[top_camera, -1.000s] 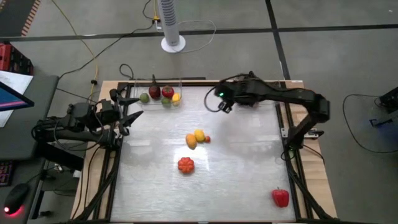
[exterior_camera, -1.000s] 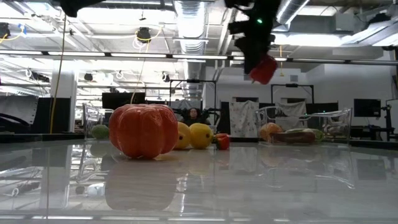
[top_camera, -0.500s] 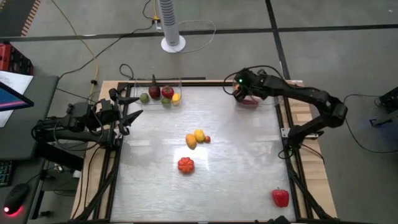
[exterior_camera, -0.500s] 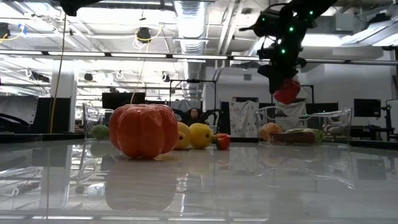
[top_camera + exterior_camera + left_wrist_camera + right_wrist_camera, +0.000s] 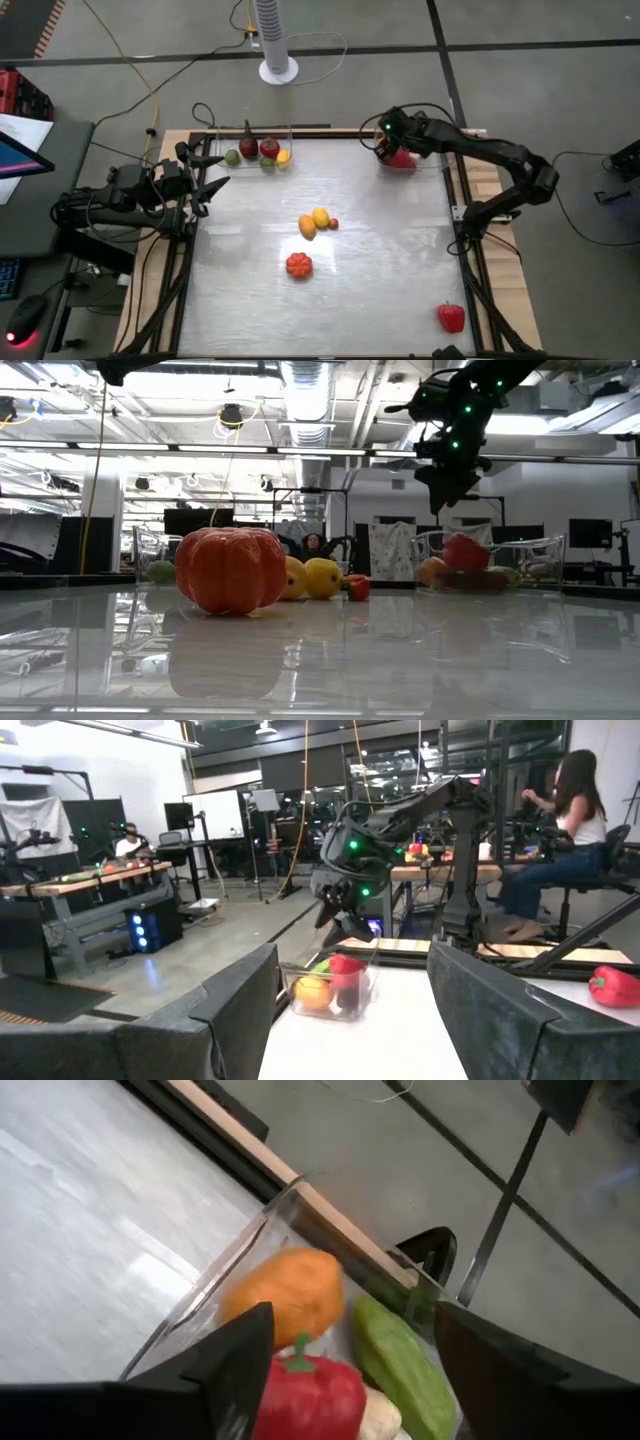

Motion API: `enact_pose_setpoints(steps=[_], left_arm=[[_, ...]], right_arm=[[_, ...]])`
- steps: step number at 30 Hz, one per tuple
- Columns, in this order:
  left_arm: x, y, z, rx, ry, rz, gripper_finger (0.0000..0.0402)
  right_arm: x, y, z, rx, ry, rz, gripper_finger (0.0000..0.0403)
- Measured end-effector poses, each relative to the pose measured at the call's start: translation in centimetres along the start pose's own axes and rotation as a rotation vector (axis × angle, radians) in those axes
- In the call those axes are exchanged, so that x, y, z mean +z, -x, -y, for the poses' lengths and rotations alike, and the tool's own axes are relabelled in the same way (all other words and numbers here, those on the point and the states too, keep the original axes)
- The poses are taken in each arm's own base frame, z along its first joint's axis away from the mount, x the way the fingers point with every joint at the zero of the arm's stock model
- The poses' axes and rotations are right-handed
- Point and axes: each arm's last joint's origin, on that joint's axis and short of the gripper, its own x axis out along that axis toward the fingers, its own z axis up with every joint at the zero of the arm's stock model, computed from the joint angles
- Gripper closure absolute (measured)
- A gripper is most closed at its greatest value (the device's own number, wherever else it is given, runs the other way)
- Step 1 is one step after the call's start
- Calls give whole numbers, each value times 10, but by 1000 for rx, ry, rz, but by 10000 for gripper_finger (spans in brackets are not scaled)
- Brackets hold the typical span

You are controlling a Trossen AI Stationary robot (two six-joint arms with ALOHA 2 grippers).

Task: Sort produce into baskets
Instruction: Put the red tomato into the left transparent bin

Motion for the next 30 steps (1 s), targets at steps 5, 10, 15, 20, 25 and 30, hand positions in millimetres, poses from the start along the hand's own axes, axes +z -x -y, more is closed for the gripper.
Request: enact_pose_setpoints(steps=[5,10,15,20,25,30], left_arm=[[0,0,0,1,-6,2,157],[1,0,-1,23,-19,6,157],[1,0,-1,25,-16,7,157],[1,-1,0,19,5,5,157],[0,-1,0,5,29,-4,157],[-1,-1,1,-20,41,-14,157]], right_arm=[[6,25,-26,168,27,65,76],[-6,64,-88,349,135,190,75],[-32,76,-138,518,156,147,75],[-61,55,-194,604,230,83,75],[-80,30,-231,628,289,67,75],[-82,13,-243,619,288,81,75]])
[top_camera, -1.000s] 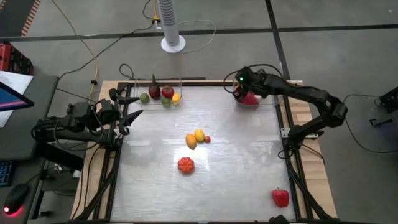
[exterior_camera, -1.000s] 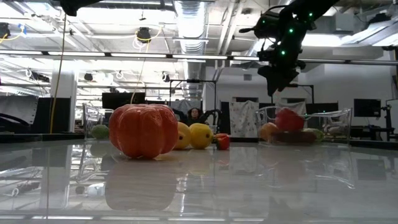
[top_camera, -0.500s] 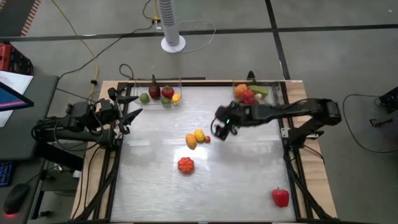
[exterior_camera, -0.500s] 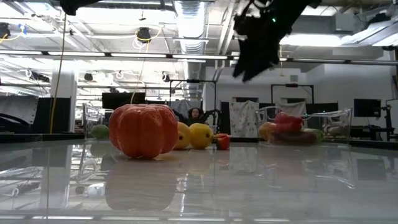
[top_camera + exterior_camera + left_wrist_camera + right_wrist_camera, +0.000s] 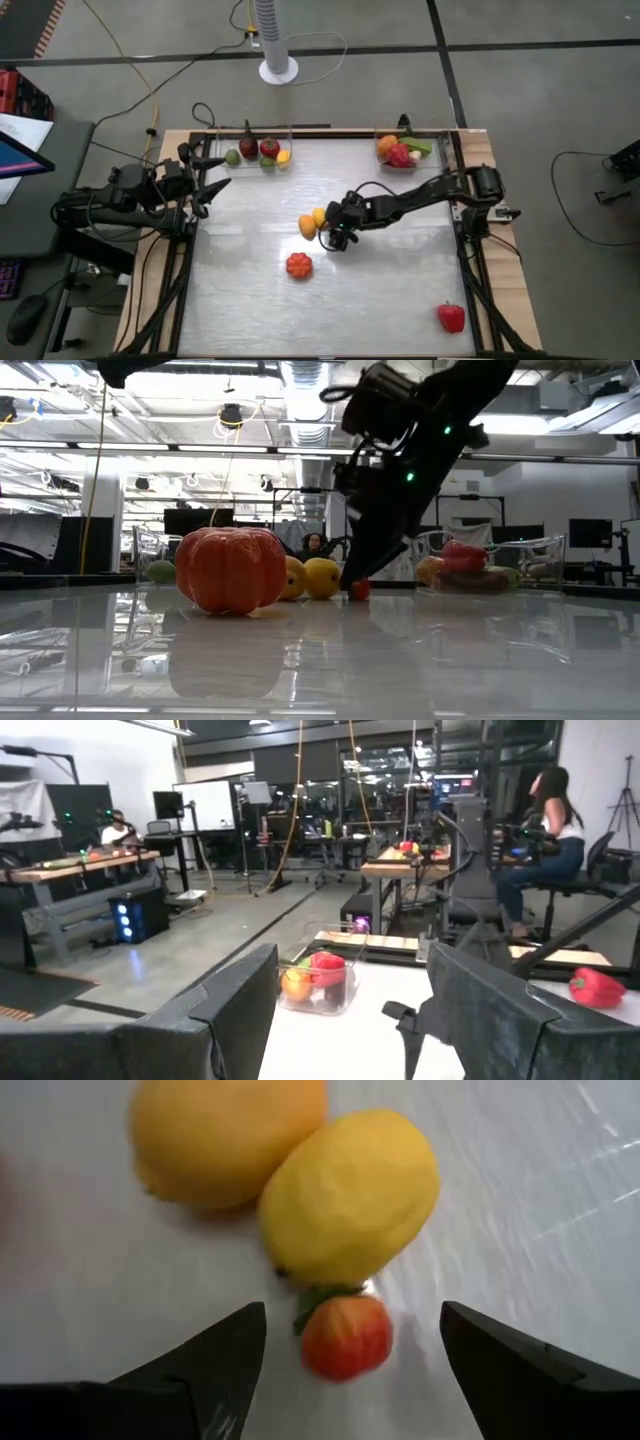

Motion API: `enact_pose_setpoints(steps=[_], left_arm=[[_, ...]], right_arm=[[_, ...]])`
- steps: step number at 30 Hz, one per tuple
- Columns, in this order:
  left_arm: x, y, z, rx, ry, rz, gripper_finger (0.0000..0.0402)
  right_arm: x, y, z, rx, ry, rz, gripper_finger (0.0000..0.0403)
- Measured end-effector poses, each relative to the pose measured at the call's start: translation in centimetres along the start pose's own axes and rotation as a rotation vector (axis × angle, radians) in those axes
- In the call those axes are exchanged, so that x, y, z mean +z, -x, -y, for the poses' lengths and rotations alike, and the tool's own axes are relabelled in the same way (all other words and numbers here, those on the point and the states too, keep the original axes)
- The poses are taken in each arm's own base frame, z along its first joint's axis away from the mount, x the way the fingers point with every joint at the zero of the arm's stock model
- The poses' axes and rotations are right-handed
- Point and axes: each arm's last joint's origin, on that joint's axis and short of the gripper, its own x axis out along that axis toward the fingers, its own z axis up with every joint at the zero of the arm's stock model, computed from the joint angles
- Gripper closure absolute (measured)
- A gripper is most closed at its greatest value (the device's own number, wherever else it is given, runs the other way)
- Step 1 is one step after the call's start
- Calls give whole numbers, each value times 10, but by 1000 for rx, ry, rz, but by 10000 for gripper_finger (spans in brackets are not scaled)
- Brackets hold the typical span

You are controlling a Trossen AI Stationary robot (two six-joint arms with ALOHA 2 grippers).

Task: Sort produce into baskets
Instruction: Put the red tomato into the left transparent bin

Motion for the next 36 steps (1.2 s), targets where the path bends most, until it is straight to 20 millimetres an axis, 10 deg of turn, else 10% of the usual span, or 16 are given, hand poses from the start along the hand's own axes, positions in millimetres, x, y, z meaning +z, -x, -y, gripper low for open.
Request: enact_pose_setpoints(steps=[8,21,36], left_arm=[[-1,0,0,-1,-13,-6,157],[0,0,0,1,-18,0,157],[0,0,0,2,-17,4,157]], right_arm=[[-4,-5,6,-27,1,-44,115],[-2,3,10,-38,-1,-49,292],[59,56,61,-105,-73,385,281]])
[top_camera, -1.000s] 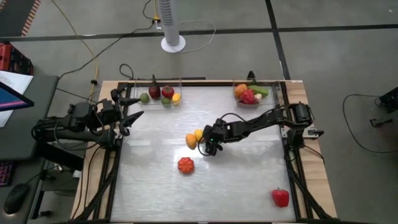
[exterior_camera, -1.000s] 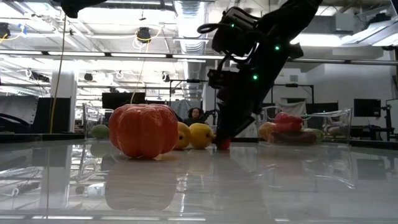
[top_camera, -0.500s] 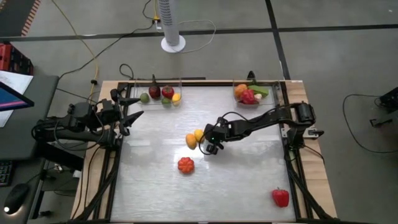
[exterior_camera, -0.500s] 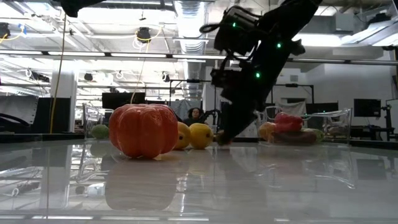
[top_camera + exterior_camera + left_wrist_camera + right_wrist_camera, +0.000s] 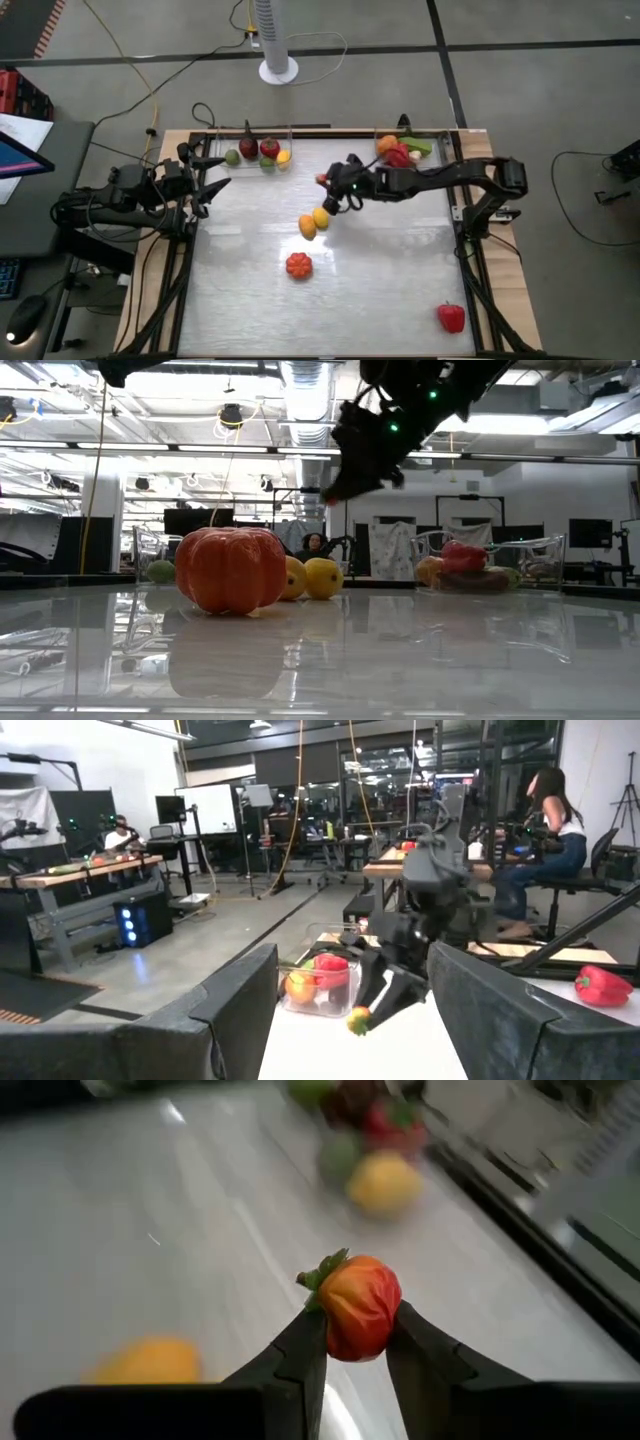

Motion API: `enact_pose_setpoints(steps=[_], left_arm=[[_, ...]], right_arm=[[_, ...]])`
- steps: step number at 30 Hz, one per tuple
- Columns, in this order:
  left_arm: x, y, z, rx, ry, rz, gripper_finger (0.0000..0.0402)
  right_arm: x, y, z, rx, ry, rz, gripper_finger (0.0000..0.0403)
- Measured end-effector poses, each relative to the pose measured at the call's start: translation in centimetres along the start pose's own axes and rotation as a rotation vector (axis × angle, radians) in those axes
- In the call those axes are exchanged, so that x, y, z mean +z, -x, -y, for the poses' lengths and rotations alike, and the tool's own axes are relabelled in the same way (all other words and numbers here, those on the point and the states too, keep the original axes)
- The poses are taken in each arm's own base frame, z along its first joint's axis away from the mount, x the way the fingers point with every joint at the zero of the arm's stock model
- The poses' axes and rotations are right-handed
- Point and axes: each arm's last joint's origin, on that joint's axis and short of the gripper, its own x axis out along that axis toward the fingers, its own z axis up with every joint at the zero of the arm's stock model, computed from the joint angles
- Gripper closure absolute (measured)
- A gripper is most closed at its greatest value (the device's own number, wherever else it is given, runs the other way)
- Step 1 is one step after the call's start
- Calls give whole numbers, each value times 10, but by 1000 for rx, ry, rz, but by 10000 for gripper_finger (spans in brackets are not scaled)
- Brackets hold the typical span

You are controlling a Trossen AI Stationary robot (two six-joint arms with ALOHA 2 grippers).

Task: Sort produce into baskets
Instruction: Put the red tomato into the left transparent bin, then put the right yellow lemon into the left transparent bin

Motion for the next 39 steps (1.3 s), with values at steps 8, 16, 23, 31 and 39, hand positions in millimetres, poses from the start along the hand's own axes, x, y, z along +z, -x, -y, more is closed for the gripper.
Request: enact_pose_setpoints(steps=[8,16,23,31,39], left_arm=[[0,0,0,1,0,2,157],[1,0,0,2,-4,5,157],[0,0,0,0,-20,1,157],[0,0,-1,26,-50,-2,157],[0,0,-1,43,-92,0,157]], right_arm=[[31,-41,14,68,-11,28,280],[89,-84,27,56,49,9,280],[120,-119,34,106,80,52,243],[117,-133,44,135,73,-94,119],[98,-93,13,170,157,-412,93]])
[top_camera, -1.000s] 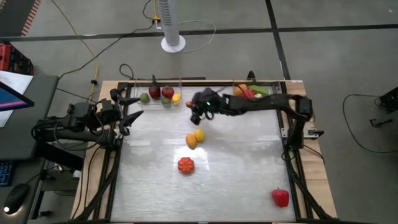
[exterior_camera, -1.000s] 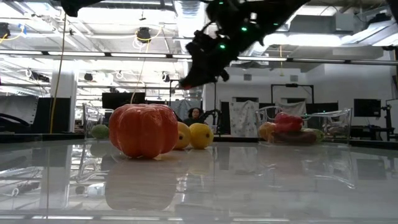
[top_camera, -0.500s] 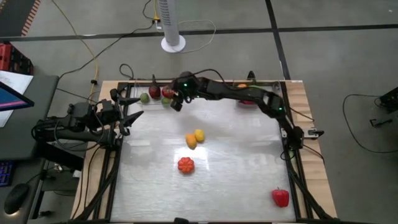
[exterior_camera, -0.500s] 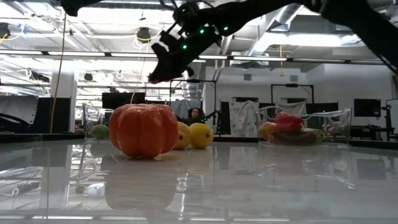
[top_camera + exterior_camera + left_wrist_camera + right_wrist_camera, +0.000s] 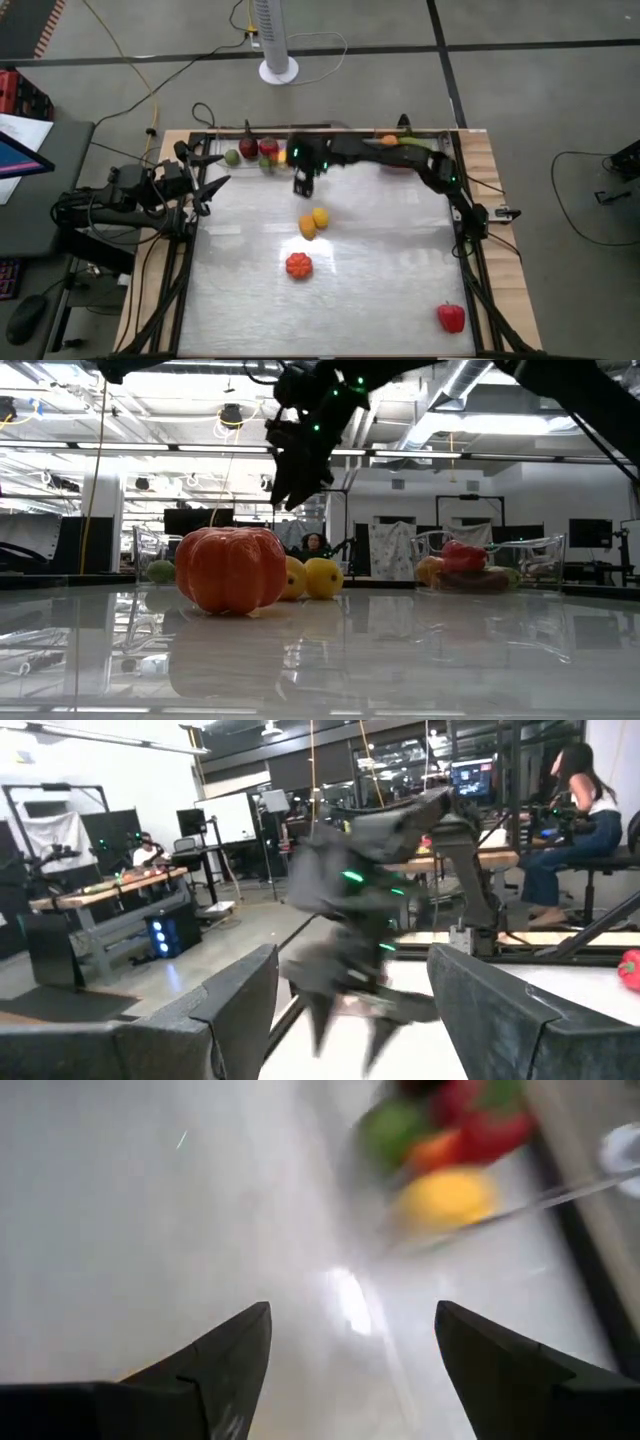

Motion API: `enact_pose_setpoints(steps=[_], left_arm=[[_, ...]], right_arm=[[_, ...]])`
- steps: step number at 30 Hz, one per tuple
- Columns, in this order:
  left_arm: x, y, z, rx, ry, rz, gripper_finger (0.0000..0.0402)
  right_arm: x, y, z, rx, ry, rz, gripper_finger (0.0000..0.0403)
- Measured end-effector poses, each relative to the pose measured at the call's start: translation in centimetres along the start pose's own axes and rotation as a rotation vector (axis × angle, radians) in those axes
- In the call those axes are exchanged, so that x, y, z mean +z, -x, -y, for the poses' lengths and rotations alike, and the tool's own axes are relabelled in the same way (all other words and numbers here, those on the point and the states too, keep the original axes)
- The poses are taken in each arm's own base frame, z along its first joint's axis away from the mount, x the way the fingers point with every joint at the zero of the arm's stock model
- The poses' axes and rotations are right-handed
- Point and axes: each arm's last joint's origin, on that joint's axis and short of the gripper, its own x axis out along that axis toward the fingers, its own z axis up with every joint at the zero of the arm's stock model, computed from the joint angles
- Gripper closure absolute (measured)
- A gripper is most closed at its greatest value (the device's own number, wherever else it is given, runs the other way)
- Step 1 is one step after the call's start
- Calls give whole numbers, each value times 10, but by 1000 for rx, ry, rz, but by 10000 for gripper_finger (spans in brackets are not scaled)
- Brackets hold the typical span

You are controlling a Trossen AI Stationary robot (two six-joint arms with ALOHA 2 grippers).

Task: Sort produce into baskets
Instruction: Put the right yellow lemon into the left transparent bin

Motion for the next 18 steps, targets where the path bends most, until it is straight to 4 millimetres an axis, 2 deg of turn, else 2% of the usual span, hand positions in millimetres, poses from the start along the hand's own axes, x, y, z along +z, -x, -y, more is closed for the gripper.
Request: enact_pose_setpoints(steps=[5,9,11,16,18], left_arm=[[1,0,0,1,-6,6,157],[0,0,0,0,5,1,157],[0,0,0,0,4,-4,157],[0,0,0,0,13,-2,157],[0,0,0,0,13,-1,157]], right_arm=[[-34,-29,-51,29,97,-148,93],[-57,-38,-73,-18,129,-153,93],[-64,-32,-74,-21,95,-115,93],[-77,5,-66,-24,-34,45,98],[-87,10,-64,-16,-85,116,98]])
